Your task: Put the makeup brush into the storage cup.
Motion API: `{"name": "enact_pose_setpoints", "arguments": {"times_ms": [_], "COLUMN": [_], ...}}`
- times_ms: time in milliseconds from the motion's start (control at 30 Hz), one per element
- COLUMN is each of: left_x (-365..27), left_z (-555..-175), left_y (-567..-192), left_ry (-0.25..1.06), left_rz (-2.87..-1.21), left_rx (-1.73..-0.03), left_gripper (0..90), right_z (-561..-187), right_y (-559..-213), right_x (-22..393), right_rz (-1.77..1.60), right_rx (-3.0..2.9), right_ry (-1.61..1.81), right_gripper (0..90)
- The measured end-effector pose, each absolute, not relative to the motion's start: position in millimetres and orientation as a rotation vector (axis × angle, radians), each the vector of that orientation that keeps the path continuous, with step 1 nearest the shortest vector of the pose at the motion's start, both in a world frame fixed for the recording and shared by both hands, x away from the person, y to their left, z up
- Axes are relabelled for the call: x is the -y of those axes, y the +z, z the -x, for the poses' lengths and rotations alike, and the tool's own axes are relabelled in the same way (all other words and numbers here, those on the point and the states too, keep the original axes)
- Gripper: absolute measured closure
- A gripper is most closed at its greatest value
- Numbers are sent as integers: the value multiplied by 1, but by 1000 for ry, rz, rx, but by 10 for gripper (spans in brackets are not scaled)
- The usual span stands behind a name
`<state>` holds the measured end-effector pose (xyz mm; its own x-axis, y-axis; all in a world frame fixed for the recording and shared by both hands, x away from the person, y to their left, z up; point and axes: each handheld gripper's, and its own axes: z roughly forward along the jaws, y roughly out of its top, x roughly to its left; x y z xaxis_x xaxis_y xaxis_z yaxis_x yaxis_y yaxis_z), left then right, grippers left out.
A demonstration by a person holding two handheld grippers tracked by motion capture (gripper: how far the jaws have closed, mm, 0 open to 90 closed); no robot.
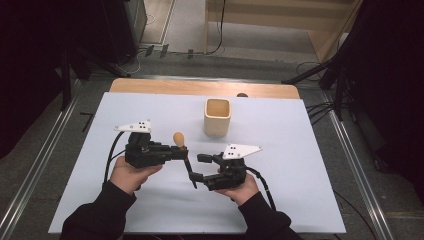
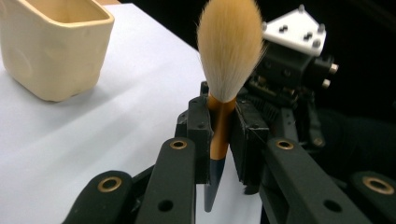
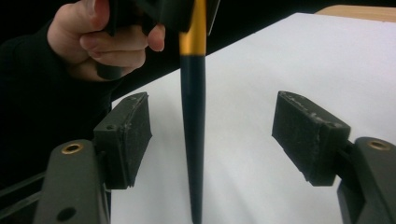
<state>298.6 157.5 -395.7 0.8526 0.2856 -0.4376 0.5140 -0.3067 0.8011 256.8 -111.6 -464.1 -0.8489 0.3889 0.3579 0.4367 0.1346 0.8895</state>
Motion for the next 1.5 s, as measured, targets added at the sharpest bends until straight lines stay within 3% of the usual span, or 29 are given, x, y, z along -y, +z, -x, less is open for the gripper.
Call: {"name": "enact_pose_setpoints", "arguments": {"times_ms": [333, 633, 1133, 1433, 1467, 1500], "left_x": [-152, -147, -142, -144, -145, -145], "left_z": [-295, -290, -287, -288, -288, -288], "left_y": [-391, -394, -400, -402, -403, -403], "left_ry": [-216, -197, -185, -194, -199, -198], "left_rz": [-2029, -2098, -2106, -2095, -2089, -2084], "left_rx": [-463, -316, -268, -271, -268, -270], "left_gripper": [797, 797, 796, 784, 776, 709], "right_z": [-256, -257, -255, -254, -253, -253], "right_y": [-463, -468, -470, -467, -467, -467], "right_x": [103, 97, 91, 90, 90, 89], "right_rz": [708, 598, 559, 564, 562, 570], "right_rx": [2375, 2418, 2437, 2476, 2485, 2498], "right_ry": [-1862, -1851, -1808, -1796, -1794, -1787], "right_gripper": [277, 472, 778, 785, 786, 786]}}
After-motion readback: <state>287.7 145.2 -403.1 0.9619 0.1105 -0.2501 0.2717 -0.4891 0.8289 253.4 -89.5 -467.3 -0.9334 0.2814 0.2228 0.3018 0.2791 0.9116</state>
